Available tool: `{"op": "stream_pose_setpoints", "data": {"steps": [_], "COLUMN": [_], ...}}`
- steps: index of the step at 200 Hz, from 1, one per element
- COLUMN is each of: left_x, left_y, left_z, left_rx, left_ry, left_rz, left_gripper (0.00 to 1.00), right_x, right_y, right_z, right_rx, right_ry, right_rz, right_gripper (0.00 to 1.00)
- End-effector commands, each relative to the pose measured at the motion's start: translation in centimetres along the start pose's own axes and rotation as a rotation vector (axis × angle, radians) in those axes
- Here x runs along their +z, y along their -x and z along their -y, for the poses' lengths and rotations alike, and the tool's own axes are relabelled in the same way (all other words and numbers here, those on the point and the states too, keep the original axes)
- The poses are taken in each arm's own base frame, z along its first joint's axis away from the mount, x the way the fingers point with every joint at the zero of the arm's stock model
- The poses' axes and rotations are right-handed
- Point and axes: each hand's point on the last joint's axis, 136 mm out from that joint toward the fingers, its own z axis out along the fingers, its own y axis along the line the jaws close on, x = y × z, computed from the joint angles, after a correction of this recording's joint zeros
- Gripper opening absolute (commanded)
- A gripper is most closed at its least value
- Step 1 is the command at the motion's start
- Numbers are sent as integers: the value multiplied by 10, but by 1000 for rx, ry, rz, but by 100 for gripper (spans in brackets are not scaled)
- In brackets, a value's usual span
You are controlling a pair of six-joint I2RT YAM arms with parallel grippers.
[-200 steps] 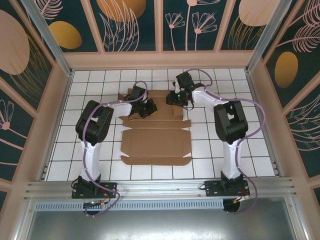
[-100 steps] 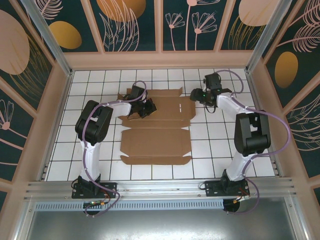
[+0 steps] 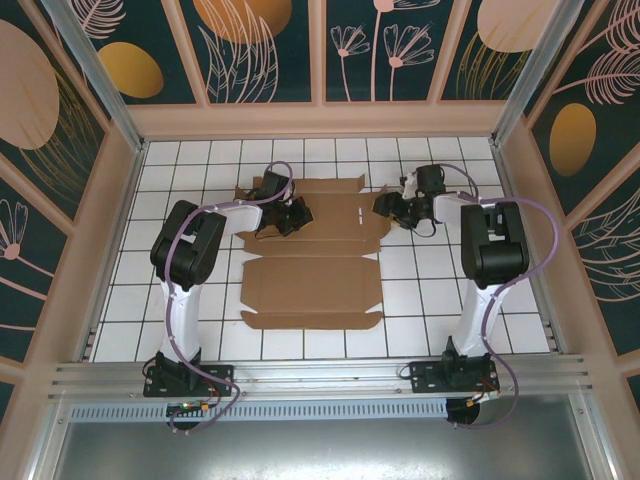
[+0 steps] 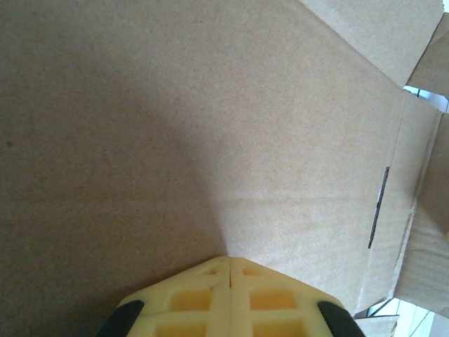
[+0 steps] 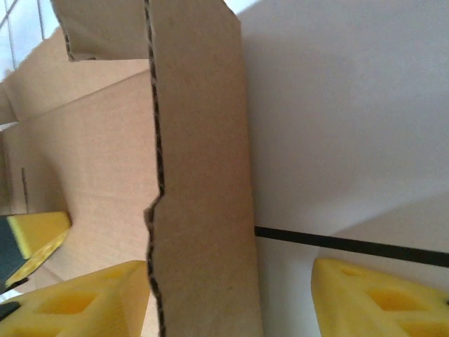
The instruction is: Fold the paper box
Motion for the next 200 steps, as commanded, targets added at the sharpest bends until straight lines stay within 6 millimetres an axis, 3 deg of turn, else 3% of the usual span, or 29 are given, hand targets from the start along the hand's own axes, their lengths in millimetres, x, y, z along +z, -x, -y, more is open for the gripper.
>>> {"op": "stream_pose_setpoints", "data": {"steps": [1, 44, 77, 97, 146, 200], "left_x": [12, 13, 12, 11, 10, 10], "left_y": [-9, -8, -7, -6, -6, -7], "left_z": [-36, -36, -35, -34, -35, -37], "left_rx": [-31, -32, -36, -33, -36, -40], "left_ry": [97, 93, 89, 87, 89, 93], "left_rz": [-36, -40, -39, -36, -36, -37], "left_gripper": [0, 0, 0, 0, 0, 0], "right_x": [13, 1, -13, -15, 20, 74], "right_y": [-12, -20, -9, -6, -11, -37], "right_z": [-4, -44, -57, -68, -70, -77], "right_rx": [20, 17, -10, -57, -249, -424], "right_ry": [92, 324, 287, 209, -281, -572], "right_rz": [-64, -93, -37, -7, 0, -21], "right_gripper": [61, 47, 35, 33, 32, 49]}}
